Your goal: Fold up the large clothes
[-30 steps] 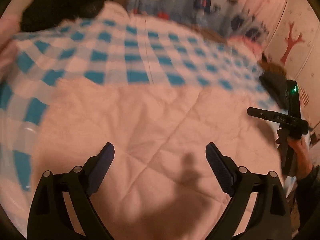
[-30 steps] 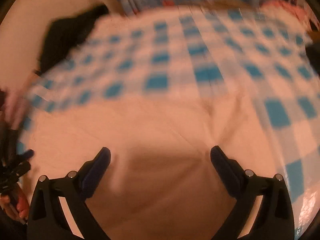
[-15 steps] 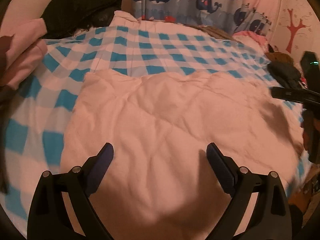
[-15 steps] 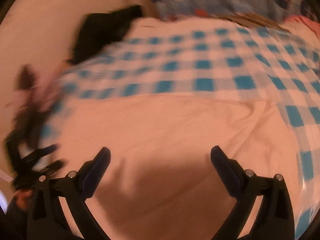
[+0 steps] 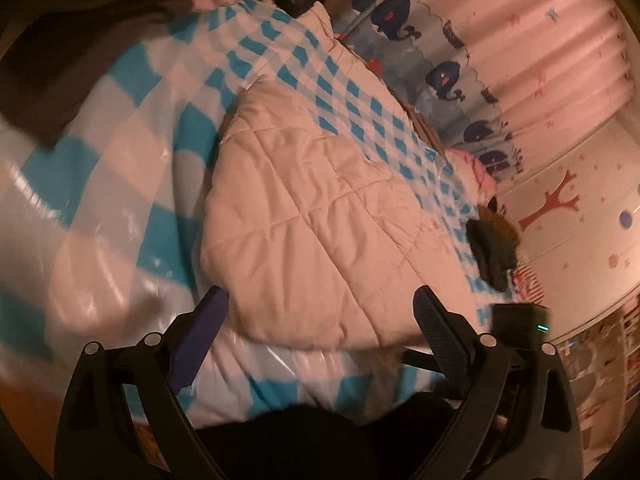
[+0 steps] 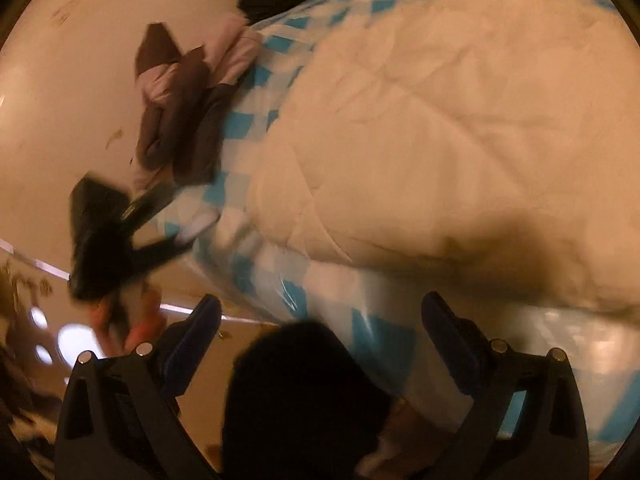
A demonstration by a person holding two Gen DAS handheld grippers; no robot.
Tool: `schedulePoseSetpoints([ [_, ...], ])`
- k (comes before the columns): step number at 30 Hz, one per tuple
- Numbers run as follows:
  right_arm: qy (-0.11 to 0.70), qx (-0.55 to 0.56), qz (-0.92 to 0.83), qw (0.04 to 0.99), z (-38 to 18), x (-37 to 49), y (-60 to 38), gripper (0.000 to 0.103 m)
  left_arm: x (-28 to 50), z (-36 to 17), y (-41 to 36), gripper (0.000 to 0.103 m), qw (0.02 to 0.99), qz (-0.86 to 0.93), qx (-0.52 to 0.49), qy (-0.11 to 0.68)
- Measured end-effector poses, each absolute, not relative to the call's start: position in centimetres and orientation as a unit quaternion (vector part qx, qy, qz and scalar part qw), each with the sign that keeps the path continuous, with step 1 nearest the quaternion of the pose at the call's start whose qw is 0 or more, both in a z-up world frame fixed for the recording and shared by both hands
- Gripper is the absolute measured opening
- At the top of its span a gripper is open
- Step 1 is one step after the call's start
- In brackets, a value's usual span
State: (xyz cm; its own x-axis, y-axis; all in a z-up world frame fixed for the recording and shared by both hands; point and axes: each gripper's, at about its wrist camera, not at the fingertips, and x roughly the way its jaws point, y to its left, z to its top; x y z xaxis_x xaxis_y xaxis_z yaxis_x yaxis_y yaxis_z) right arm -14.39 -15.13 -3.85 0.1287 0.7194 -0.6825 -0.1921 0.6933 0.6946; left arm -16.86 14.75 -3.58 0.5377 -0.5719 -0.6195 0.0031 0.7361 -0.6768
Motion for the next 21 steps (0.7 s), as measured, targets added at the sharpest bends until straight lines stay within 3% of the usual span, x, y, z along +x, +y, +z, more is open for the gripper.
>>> schedulePoseSetpoints([
  [4,0.579,0.248,0.285,0.723,-5.5,-13.4,-13.6,0.096,-17.8,-4.6,15.1,0.09,0.794,-0.189,-0.361,0.452],
  [11,0.48,0.36,0.282,0.748,-2.7,-13.2,-15.2,0.096,-18.3,-7.4,13.5,0.091,0.755,-0.213,-0.414,0.461],
  [21,0.459,0.404,0.295,0.734,-2.7,-13.2,-16.3,0.097,-14.8,-10.1,9.4,0.093,0.732,-0.2,-0.478,0.443],
])
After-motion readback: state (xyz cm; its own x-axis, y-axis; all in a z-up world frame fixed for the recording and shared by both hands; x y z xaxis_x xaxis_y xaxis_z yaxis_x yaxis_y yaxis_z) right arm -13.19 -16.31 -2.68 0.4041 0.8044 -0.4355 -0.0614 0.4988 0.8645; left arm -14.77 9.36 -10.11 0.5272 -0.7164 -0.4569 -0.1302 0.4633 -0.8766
